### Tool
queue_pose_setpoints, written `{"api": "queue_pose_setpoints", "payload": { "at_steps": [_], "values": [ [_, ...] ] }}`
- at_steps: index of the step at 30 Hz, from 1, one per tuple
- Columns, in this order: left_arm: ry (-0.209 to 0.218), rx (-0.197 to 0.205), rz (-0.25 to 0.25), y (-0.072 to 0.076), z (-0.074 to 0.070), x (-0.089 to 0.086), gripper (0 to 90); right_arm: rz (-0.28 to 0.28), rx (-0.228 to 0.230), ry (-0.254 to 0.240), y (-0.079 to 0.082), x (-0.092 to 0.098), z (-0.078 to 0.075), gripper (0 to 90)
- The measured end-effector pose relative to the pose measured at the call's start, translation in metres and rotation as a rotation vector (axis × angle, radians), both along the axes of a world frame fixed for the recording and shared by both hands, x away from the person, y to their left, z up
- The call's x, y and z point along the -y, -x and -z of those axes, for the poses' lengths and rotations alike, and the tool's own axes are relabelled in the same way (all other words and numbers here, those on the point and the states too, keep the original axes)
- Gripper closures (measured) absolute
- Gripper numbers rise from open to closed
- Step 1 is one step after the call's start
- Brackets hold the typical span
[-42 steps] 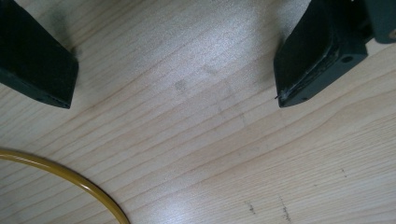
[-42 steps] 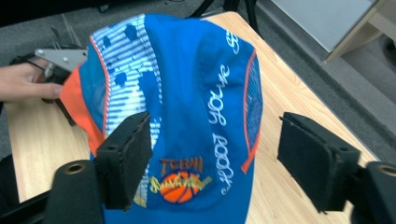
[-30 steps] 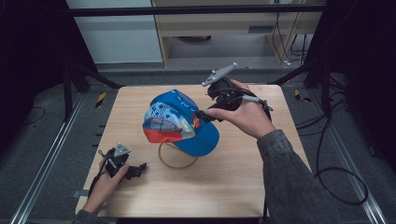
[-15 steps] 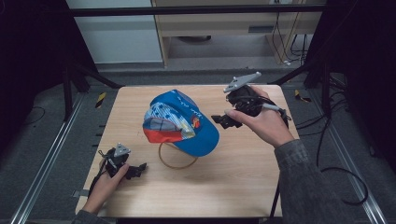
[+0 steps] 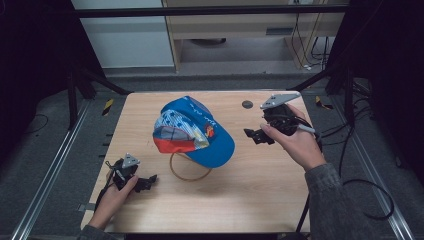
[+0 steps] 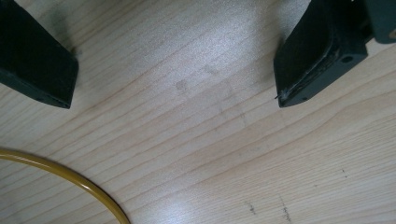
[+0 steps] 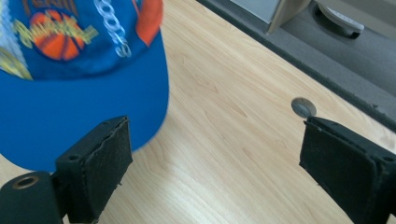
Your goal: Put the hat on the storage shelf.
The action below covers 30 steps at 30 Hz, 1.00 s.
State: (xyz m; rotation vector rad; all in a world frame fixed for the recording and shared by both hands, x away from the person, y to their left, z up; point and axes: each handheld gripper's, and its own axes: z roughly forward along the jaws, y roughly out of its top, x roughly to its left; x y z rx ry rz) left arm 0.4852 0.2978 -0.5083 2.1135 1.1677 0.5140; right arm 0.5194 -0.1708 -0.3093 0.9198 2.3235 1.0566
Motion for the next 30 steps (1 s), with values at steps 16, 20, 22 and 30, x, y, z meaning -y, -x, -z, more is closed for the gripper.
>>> {"api": "queue_pose_setpoints", "payload": {
  "at_steps": [16, 20, 22, 30],
  "values": [
    [0.0, 0.0, 0.0, 0.0, 0.0, 0.0, 0.0, 0.097, -0.005, -0.028, 0.013, 0.036, 0.064, 11.5],
    [0.0, 0.0, 0.0, 0.0, 0.0, 0.0, 0.0, 0.104, -0.011, -0.028, 0.017, 0.039, 0.078, 11.5],
    [0.0, 0.0, 0.0, 0.0, 0.0, 0.0, 0.0, 0.105, -0.014, -0.025, 0.018, 0.041, 0.084, 11.5],
    [0.0, 0.0, 0.0, 0.0, 0.0, 0.0, 0.0, 0.135, -0.037, -0.031, 0.025, 0.046, 0.108, 11.7]
  ]
}}
